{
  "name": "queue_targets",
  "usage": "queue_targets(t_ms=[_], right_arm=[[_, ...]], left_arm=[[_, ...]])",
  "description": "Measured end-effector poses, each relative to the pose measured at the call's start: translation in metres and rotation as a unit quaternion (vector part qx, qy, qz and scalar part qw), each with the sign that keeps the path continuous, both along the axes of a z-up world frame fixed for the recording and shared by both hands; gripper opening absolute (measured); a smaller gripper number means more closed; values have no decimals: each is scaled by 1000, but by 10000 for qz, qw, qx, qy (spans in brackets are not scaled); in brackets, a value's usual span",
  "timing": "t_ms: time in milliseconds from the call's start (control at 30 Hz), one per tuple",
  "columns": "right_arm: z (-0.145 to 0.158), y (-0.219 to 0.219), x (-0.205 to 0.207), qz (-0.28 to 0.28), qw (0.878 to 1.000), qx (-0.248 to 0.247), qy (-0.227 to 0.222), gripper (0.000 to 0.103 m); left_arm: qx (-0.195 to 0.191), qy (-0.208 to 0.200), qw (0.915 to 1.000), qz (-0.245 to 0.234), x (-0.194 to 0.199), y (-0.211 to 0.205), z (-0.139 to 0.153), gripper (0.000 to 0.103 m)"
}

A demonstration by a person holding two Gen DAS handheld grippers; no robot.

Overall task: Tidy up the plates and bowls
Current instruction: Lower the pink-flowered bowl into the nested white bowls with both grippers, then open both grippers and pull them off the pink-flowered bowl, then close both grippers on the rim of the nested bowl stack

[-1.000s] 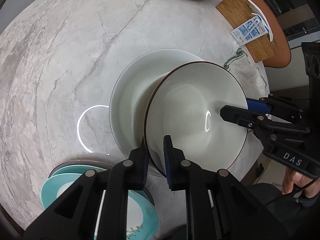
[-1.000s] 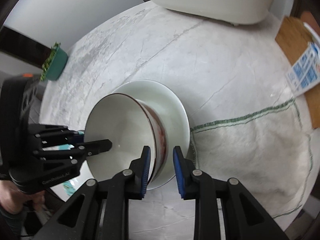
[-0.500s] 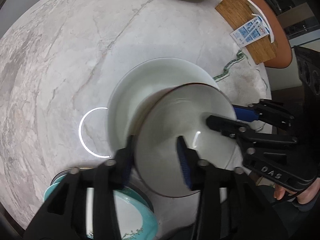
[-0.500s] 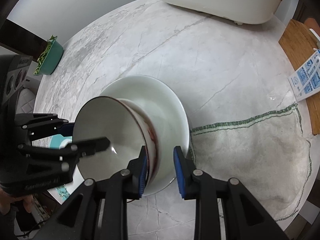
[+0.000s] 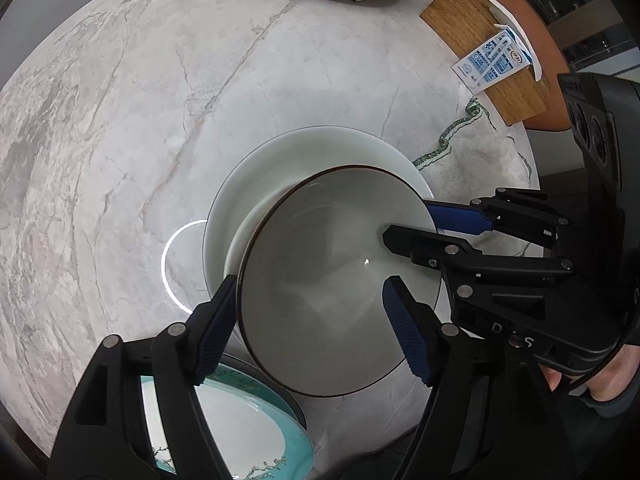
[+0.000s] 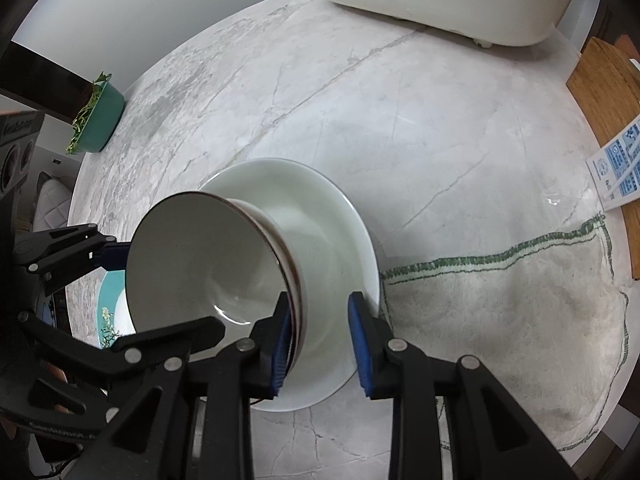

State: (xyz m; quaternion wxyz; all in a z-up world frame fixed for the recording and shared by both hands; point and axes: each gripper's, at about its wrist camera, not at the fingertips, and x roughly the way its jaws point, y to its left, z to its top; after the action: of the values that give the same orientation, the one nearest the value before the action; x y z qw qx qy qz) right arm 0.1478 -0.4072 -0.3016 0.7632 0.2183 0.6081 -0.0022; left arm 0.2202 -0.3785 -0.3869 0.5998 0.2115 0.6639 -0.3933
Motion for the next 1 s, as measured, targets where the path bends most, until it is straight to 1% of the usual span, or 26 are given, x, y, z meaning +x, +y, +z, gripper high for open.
queue_targets(t_ms=[133, 200, 233, 267, 333, 500, 567, 600, 667, 700, 767, 833, 867, 933, 1000], right_arm=[[-1, -2, 2, 74, 10000, 26, 28, 30], [-1, -2, 2, 124, 9998, 140, 44, 30], [-1, -2, 2, 153, 9997, 172, 33, 25], [1, -1, 2, 203, 9997, 138, 27, 18], [2, 1, 2, 260, 9996, 121, 38, 13], [3, -1, 1, 204, 9995, 218, 37, 13], [6, -3, 0, 154, 9993, 349, -12, 21], [12, -6, -2, 136, 9990, 414, -135, 26], [29, -10, -8, 147, 9970, 608, -450, 46], [39, -13, -11, 185, 9956, 682, -620, 51], [56, -20, -20, 246, 9925, 716, -959, 65], [69, -30, -28, 299, 9892, 746, -1225, 75], [71, -37, -33, 312, 9878, 779, -1315, 76], [69, -47, -40, 319, 9880, 701, -1342, 76], [57, -52, -45, 367, 9906, 615, -1166, 73]], left_arm=[[-110, 63, 9999, 42, 1, 4, 2, 77], [-146, -2, 9999, 43, 1, 6, 5, 81], [-57, -170, 9998, 43, 2, 7, 6, 98], [-8, -261, 9996, 63, 4, 10, 7, 103], [-61, -208, 9996, 161, 9, 13, 9, 103], [-203, -243, 9992, 254, 17, 21, 20, 103], [-262, -310, 9986, 353, 24, 31, 28, 103], [-290, -349, 9980, 437, 25, 33, 33, 103], [-357, -391, 9964, 654, 30, 45, 43, 103], [-401, -384, 9956, 755, 32, 53, 47, 103], [-490, -319, 9940, 921, 38, 70, 54, 103], [-451, -228, 9943, 943, 42, 86, 56, 103], [-396, -209, 9949, 905, 44, 93, 55, 103], [-247, -154, 9962, 820, 45, 105, 48, 103], [-16, -209, 9970, 743, 45, 113, 39, 103]])
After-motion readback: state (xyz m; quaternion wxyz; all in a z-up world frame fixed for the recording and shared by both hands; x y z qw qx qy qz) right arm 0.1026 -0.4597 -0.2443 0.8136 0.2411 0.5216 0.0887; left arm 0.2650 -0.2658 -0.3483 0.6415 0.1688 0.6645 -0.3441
